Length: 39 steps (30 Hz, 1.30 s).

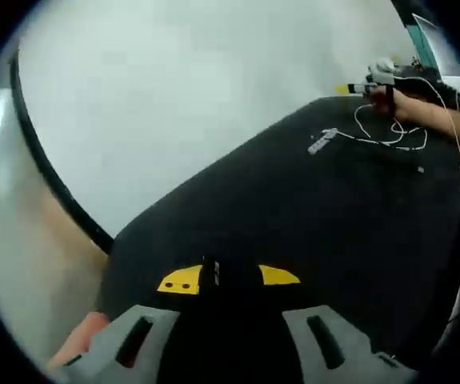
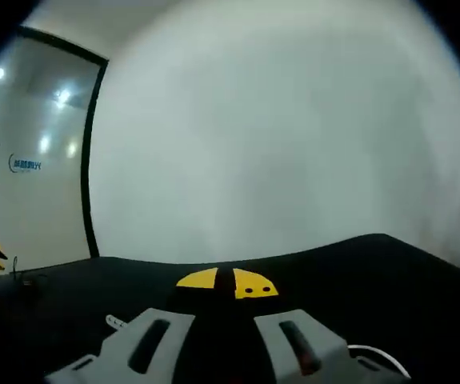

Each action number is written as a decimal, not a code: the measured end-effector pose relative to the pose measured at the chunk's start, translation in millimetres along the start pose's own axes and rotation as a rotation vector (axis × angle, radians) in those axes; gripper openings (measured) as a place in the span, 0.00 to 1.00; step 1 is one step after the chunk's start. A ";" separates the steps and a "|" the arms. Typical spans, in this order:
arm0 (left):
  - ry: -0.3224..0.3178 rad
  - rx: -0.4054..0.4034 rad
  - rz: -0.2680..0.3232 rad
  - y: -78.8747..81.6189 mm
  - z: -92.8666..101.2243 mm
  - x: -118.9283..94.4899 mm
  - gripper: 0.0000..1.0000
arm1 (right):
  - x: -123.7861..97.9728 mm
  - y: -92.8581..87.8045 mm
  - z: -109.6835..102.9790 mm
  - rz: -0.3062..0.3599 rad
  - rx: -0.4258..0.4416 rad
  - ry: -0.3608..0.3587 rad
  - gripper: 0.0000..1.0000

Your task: Grab the wires, straighten them and put them on the rack

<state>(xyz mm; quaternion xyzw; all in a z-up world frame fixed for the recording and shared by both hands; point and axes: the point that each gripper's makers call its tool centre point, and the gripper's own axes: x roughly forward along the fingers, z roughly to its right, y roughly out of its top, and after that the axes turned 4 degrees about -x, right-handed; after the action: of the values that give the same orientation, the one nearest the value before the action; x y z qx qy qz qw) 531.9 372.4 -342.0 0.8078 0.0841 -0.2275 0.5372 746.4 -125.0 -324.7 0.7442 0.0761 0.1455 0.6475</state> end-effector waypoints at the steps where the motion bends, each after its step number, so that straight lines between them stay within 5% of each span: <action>1: -0.027 -0.066 0.010 -1.6 3.5 2.5 0.29 | 3.5 -1.4 2.3 -0.003 -0.002 -0.001 0.03; 2: -0.037 -0.102 0.012 -2.7 7.6 4.6 0.31 | 4.7 -3.2 1.9 -0.006 -0.007 -0.002 0.03; 5: 0.067 -0.094 0.000 -4.6 -20.7 15.8 0.33 | 3.7 -7.8 -4.8 -0.022 -0.041 0.010 0.03; 7: 0.065 -0.236 0.010 1.2 -31.9 27.3 0.36 | 9.2 -8.3 -3.1 -0.027 -0.060 0.011 0.03; 9: 0.052 -0.407 0.081 20.5 -44.8 43.2 0.40 | 10.5 -6.9 -0.7 -0.023 -0.066 0.008 0.03; 11: 0.103 -0.374 0.079 29.6 -52.8 55.5 0.45 | 13.0 -1.5 6.2 -0.002 -0.059 -0.012 0.03; 14: 0.181 -0.326 -0.001 28.2 -56.4 86.5 0.46 | 13.5 -0.2 6.4 -0.002 -0.057 -0.005 0.04; 16: 0.186 -0.347 -0.100 11.9 -57.9 112.9 0.46 | 9.4 0.1 4.2 -0.001 -0.065 -0.004 0.04; 19: 0.197 -0.290 -0.284 -19.4 -53.3 134.2 0.30 | 7.5 3.7 3.9 0.013 -0.068 -0.016 0.04; 23: 0.195 -0.317 -0.252 -20.7 -59.5 160.0 0.22 | -2.7 6.6 -11.6 0.026 -0.107 0.012 0.04; 25: 0.224 -0.301 -0.262 -24.9 -57.2 157.0 0.09 | -5.7 0.3 -18.3 0.005 -0.133 0.025 0.04; 27: 0.229 -0.304 -0.258 -23.3 -56.1 154.4 0.07 | -5.4 -1.5 -22.3 -0.001 -0.154 0.029 0.04; 32: 0.271 -0.109 -0.159 17.3 -53.5 138.2 0.03 | -1.8 2.8 -28.1 0.015 -0.184 0.035 0.04; 35: 0.243 -0.019 -0.004 62.8 -34.6 123.2 0.02 | -2.1 0.4 -32.4 0.011 -0.202 0.041 0.04; 37: 0.169 -0.051 0.036 83.1 -6.5 110.3 0.02 | -0.8 2.0 -33.2 0.012 -0.191 0.048 0.04; 39: 0.087 -0.119 0.144 113.0 22.9 95.7 0.02 | -1.6 7.2 -33.1 0.034 -0.180 0.057 0.04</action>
<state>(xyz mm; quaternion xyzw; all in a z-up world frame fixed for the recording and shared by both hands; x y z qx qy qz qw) 653.0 295.1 -299.3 0.7875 0.0622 -0.1477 0.5951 733.9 -95.4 -313.8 0.6799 0.0683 0.1839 0.7066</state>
